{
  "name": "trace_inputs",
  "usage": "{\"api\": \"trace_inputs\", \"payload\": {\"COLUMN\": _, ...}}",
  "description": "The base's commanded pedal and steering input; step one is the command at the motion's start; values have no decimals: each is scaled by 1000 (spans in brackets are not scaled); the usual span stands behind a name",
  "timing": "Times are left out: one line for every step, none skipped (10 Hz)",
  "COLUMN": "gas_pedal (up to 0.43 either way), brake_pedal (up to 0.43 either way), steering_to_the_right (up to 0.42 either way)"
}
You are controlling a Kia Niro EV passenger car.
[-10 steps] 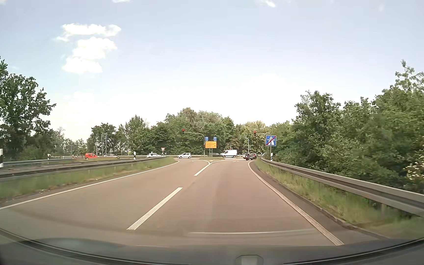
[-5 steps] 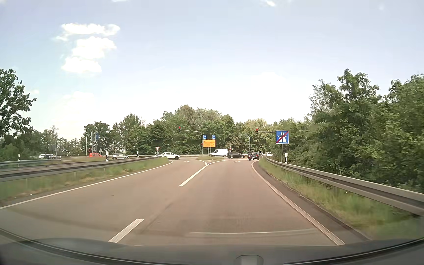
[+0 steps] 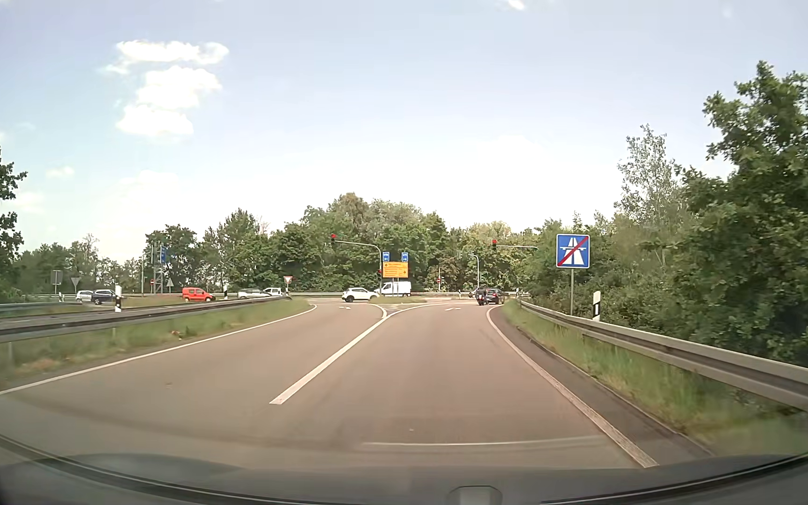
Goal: Follow the waypoints while adhering to traffic rules and regulations
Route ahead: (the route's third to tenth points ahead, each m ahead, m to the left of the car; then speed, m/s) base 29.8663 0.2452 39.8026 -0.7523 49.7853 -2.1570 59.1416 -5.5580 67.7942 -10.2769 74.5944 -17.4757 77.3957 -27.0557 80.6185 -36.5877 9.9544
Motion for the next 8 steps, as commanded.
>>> {"api": "trace_inputs", "payload": {"gas_pedal": 0, "brake_pedal": 30, "steering_to_the_right": 3}}
{"api": "trace_inputs", "payload": {"gas_pedal": 0, "brake_pedal": 30, "steering_to_the_right": 4}}
{"api": "trace_inputs", "payload": {"gas_pedal": 0, "brake_pedal": 30, "steering_to_the_right": 4}}
{"api": "trace_inputs", "payload": {"gas_pedal": 0, "brake_pedal": 30, "steering_to_the_right": 6}}
{"api": "trace_inputs", "payload": {"gas_pedal": 0, "brake_pedal": 30, "steering_to_the_right": 6}}
{"api": "trace_inputs", "payload": {"gas_pedal": 0, "brake_pedal": 30, "steering_to_the_right": 6}}
{"api": "trace_inputs", "payload": {"gas_pedal": 0, "brake_pedal": 30, "steering_to_the_right": 7}}
{"api": "trace_inputs", "payload": {"gas_pedal": 0, "brake_pedal": 30, "steering_to_the_right": 7}}
